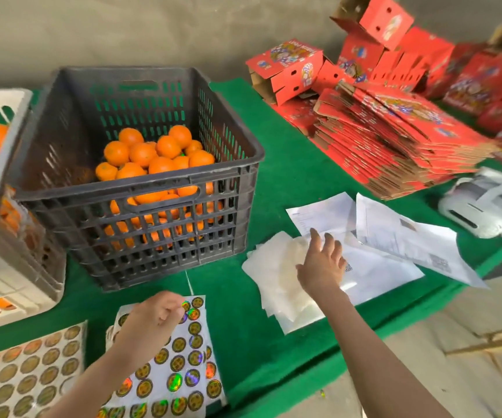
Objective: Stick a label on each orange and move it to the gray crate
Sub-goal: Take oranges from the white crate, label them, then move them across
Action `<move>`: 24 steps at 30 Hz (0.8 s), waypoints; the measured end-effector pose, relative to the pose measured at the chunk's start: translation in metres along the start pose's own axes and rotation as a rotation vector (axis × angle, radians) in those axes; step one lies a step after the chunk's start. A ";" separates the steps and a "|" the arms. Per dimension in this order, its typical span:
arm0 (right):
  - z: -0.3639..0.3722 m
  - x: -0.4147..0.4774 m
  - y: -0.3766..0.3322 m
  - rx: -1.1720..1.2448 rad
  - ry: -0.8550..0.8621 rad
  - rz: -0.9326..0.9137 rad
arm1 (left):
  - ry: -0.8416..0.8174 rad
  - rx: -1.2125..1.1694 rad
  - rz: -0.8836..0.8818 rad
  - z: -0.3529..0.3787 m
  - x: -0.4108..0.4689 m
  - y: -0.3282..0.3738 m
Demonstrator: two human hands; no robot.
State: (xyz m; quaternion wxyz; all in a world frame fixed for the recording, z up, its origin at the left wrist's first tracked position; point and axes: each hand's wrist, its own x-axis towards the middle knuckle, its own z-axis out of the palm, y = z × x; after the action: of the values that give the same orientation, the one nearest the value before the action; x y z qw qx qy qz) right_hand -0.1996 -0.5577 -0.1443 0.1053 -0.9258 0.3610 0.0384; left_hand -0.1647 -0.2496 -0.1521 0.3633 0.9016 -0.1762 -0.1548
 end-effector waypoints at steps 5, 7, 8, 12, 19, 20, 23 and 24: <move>0.031 -0.024 -0.010 -0.141 -0.139 -0.452 | 0.019 0.038 -0.038 -0.007 0.003 -0.009; 0.034 -0.024 -0.014 -0.169 -0.243 -0.370 | 0.023 0.054 -0.067 -0.010 0.004 -0.013; 0.034 -0.023 -0.016 -0.188 -0.270 -0.319 | 0.024 0.065 -0.089 -0.012 0.005 -0.016; 0.029 -0.023 -0.034 -0.259 -0.243 -0.265 | 0.006 0.099 -0.169 -0.018 0.006 -0.029; 0.050 -0.077 -0.109 0.101 -0.345 -0.721 | 0.045 0.101 -0.245 -0.024 -0.003 -0.046; 0.054 -0.082 -0.118 0.048 -0.382 -0.767 | 0.066 0.104 -0.256 -0.026 -0.006 -0.048; 0.063 -0.087 -0.139 -0.167 -0.382 -0.854 | 0.138 0.076 -0.291 -0.035 -0.014 -0.057; 0.066 -0.086 -0.142 -0.207 -0.379 -0.858 | 0.148 0.059 -0.298 -0.038 -0.017 -0.060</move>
State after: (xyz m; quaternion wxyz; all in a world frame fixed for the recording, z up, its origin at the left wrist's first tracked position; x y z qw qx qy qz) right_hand -0.1667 -0.3848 -0.1720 0.0830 -0.9735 -0.0851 0.1954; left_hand -0.1523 -0.1793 -0.1657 0.3215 0.9371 -0.0176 -0.1349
